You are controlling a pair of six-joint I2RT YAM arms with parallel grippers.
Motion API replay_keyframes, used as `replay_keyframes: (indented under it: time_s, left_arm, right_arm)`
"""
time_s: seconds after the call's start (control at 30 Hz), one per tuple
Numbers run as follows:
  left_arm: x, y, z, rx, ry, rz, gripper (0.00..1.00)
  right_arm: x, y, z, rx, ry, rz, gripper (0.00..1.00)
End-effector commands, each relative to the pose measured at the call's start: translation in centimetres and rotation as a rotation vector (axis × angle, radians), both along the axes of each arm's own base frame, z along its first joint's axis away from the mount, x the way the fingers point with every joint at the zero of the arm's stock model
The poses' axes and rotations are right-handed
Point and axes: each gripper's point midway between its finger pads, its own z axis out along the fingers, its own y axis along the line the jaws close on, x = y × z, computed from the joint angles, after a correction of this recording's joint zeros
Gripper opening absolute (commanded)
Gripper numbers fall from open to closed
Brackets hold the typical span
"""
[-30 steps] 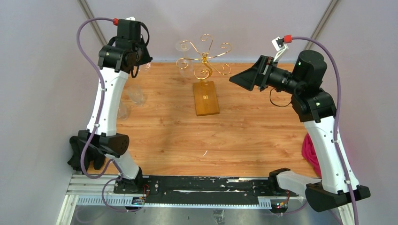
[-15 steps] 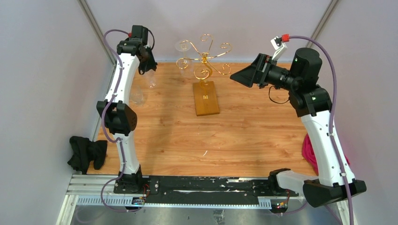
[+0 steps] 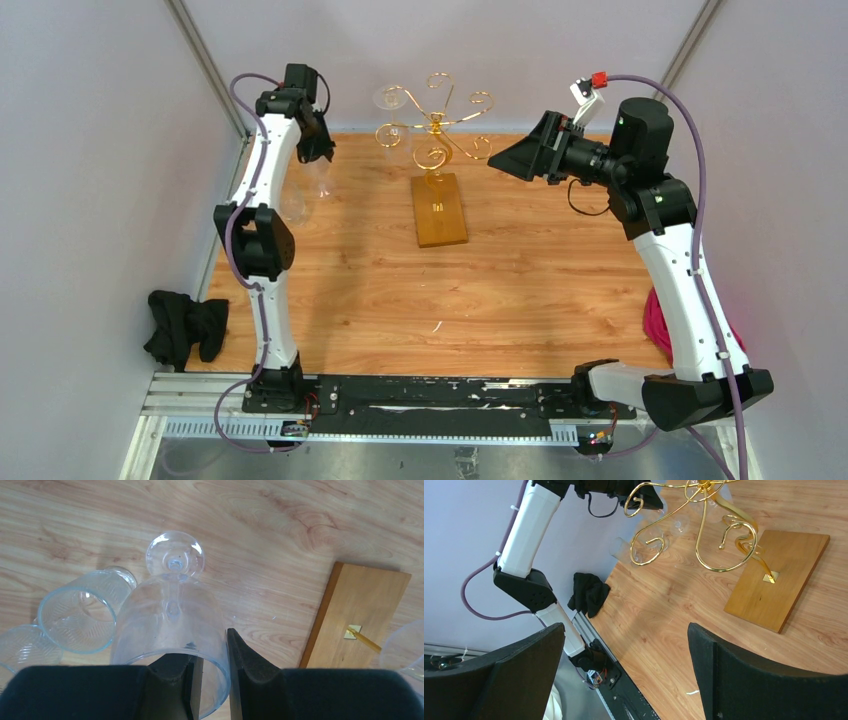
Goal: Turn the mug right side up
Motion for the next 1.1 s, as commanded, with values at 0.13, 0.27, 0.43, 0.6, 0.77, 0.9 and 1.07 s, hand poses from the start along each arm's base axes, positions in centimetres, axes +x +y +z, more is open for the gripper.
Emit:
replay_keyframes:
  time_s: [0.13,0.27,0.43,0.6,0.77,0.9,1.07]
  left_arm:
    - [0.2,0.3,-3.1,0.013,0.065,-0.021,0.0]
    - [-0.2,0.2,-4.0,0.007,0.091,-0.027,0.0]
    - [-0.3,0.2,-4.5,0.006,0.104,-0.031,0.0]
    - [-0.5,-0.1,-5.1,-0.006,0.121,-0.04,0.0]
    - [-0.9,0.1,-5.6,0.002,0.134,-0.033,0.0]
    - [-1.1,0.1,-5.4,0.0,0.131,-0.033,0.05]
    - [-1.5,0.2,-4.5,0.009,0.117,-0.035,0.16]
  right_arm:
    - [0.0,-0.3,-0.4,0.001,0.002,0.009,0.98]
    - [0.0,-0.3,-0.4,0.005,0.004,0.01,0.98]
    - [0.0,-0.2,-0.6,0.007,0.009,0.013,0.98]
    - [0.0,-0.1,-0.6,0.012,0.011,0.017,0.98]
    - [-0.1,-0.2,-0.7,0.012,0.011,0.018,0.98]
    - [-0.1,-0.1,-0.9,0.013,0.019,0.022,0.98]
    - [-0.2,0.0,-0.8,0.019,0.019,0.03,0.98]
